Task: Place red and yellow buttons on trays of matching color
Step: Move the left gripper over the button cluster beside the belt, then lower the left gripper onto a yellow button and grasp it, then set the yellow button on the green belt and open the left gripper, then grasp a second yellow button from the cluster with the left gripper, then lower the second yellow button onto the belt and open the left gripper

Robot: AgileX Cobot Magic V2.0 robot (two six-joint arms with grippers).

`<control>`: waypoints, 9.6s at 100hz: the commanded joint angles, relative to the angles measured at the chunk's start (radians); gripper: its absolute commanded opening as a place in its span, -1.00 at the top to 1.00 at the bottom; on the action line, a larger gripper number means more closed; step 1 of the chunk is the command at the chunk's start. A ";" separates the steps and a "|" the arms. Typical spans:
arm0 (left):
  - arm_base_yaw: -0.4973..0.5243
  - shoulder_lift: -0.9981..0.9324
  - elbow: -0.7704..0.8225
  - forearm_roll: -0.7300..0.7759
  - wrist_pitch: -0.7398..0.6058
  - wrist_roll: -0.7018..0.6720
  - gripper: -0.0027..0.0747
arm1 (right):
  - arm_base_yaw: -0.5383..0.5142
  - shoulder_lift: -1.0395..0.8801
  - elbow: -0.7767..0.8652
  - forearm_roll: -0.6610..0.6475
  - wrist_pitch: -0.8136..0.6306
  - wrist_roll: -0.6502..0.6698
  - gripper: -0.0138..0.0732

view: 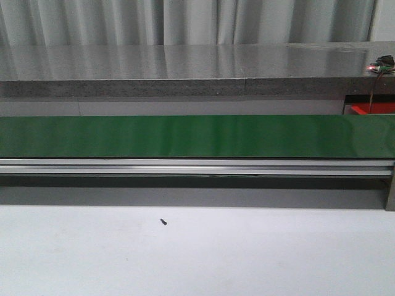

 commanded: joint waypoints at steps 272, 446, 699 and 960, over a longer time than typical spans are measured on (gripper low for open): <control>0.004 0.507 -0.443 0.150 -0.055 -0.261 0.40 | 0.002 -0.002 -0.026 0.019 -0.034 -0.006 0.84; -0.157 0.361 -0.443 0.082 0.086 -0.183 -0.58 | 0.002 -0.002 -0.026 0.019 -0.066 -0.006 0.84; 0.091 0.623 -0.445 0.086 -0.241 -0.050 0.62 | 0.002 -0.002 -0.026 0.038 -0.058 -0.006 0.84; -0.157 0.400 -0.445 0.077 0.047 -0.050 -0.57 | 0.002 -0.002 -0.026 0.038 -0.059 -0.006 0.84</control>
